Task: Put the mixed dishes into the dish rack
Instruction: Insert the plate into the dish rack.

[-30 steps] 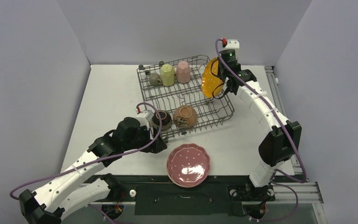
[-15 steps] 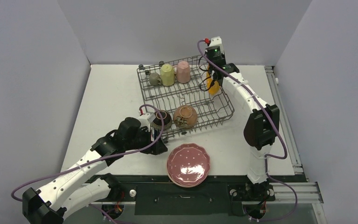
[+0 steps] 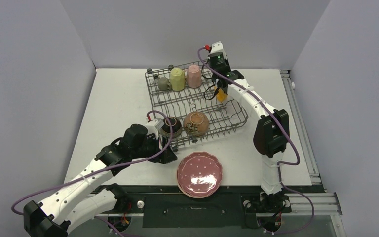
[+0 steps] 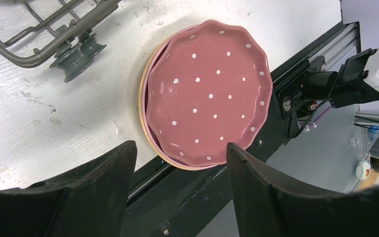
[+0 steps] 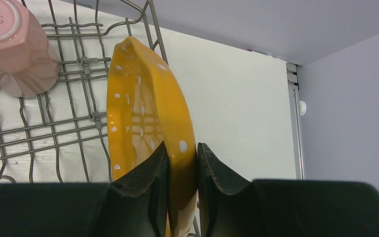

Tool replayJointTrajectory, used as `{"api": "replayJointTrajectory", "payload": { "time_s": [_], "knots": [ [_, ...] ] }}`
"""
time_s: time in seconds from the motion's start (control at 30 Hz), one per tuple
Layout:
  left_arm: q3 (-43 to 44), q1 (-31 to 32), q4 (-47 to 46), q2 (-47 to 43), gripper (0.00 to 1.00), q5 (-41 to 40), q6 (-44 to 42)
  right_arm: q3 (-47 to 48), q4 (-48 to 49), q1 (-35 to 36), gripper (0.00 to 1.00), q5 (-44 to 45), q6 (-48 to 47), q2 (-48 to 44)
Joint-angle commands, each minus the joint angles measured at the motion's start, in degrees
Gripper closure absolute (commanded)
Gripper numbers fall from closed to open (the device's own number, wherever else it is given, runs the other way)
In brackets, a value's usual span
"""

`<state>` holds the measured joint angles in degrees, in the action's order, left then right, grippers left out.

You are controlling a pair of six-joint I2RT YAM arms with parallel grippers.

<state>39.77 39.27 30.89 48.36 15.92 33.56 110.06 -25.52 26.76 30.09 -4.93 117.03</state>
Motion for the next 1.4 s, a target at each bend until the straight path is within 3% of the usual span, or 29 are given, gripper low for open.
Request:
{"api": "replayJointTrajectory", "payload": {
  "time_s": [0.0, 0.63, 0.7, 0.73, 0.8, 1.03, 1.17, 1.37],
  "knots": [
    [-0.13, -0.46, -2.35, -0.94, 0.37, 1.17, -1.04, -2.93, 9.52, 0.72, 1.0, 2.8, -1.57, -2.01],
    [-0.5, -1.04, -3.16, -0.12, 0.38, 1.0, -0.31, -20.82, 21.08, 3.11, 1.0, 4.09, 2.77, -5.13],
    [-0.95, -1.03, -3.65, 0.26, 0.37, 1.1, 0.37, -21.73, 20.99, 3.32, 0.88, 4.85, 4.19, -5.88],
    [-1.21, -1.06, -3.78, 0.39, 0.37, 1.07, 0.63, -22.04, 21.16, 3.35, 0.75, 5.09, 4.74, -6.72],
    [-1.63, -1.06, -4.26, 0.8, 0.35, 0.86, 1.5, -22.97, 21.46, 3.38, 0.61, 5.89, 5.94, -8.42],
    [-4.46, -0.9, -7.5, 1.96, 0.34, 0.47, 5.0, -25.12, 19.09, 3.72, 0.32, 7.45, 8.26, -17.33],
    [-5.88, -0.18, -9.21, 2.75, 0.35, 0.5, 6.91, -28.39, 14.48, 5.52, 0.29, 7.1, 10.26, -25.07],
    [-8.0, 5.76, -11.82, 4.77, 0.36, -5.33, 10.59, -39.47, 2.87, 11.37, 0.31, 1.14, 22.38, -40.82]
  ]
}}
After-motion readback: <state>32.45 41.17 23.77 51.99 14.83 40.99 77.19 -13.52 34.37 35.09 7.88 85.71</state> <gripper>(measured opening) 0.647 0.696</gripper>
